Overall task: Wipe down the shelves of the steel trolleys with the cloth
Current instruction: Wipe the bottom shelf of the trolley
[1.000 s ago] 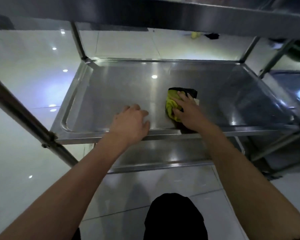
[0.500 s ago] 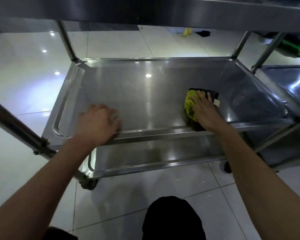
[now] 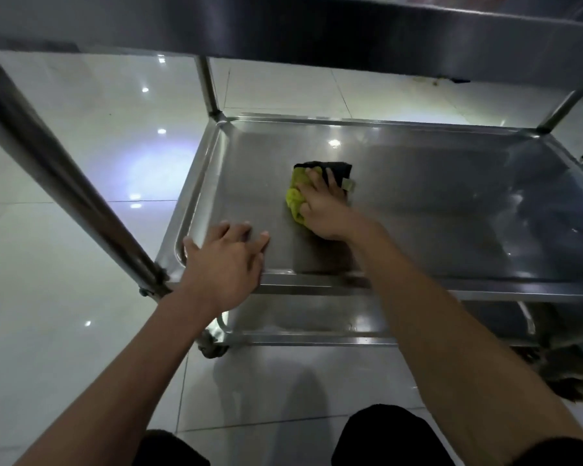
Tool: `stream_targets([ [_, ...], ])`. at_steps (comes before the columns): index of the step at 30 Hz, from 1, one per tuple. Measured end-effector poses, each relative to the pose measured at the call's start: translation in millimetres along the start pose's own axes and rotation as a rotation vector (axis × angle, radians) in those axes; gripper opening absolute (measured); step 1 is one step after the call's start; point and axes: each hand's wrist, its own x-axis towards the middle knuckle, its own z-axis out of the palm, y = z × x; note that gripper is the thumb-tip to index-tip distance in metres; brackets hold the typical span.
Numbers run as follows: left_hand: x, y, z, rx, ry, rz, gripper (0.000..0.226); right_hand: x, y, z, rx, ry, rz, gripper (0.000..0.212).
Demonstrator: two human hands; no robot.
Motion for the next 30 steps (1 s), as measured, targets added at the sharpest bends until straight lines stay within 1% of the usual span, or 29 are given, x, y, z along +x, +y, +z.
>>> stream_targets([
  [4,-12,-6,5,0.004,0.007,-0.009,0.045,33,-77,16,0.038,-0.063,-0.171,0.057],
  [7,-22,-12,6,0.006,0.024,-0.012,0.046,51,-125,22,0.065,-0.127,-0.261,0.060],
  [10,-30,-22,9,0.000,0.025,-0.023,0.047,62,-150,26,0.051,-0.197,-0.340,0.062],
  [13,-36,-29,9,-0.011,0.034,-0.028,0.048,56,-149,29,0.106,-0.168,-0.374,0.061],
  [16,-41,-30,9,-0.017,0.028,-0.049,0.048,40,-135,28,0.145,-0.084,-0.373,0.060],
  [18,-39,-27,6,-0.039,0.012,-0.063,0.053,29,-117,24,0.132,-0.034,-0.342,0.057],
  [21,-39,-22,-2,-0.102,-0.081,-0.089,0.078,10,-72,15,0.104,0.026,-0.254,0.055],
  [23,-42,-16,-5,-0.092,-0.148,-0.102,0.096,-6,-35,7,0.125,0.047,-0.165,0.053],
  [24,-43,-8,-7,-0.064,-0.167,-0.100,0.101,-16,-16,3,0.132,0.059,-0.118,0.052],
  [25,-41,4,-8,-0.032,-0.167,-0.076,0.100,-26,2,-1,0.134,0.074,-0.077,0.051],
  [28,-34,55,-8,-0.056,-0.080,0.105,0.070,-57,44,-8,0.123,0.111,-0.004,0.051],
  [30,-32,80,-2,-0.046,-0.073,0.164,0.059,-75,66,-11,0.126,0.129,0.032,0.051],
])
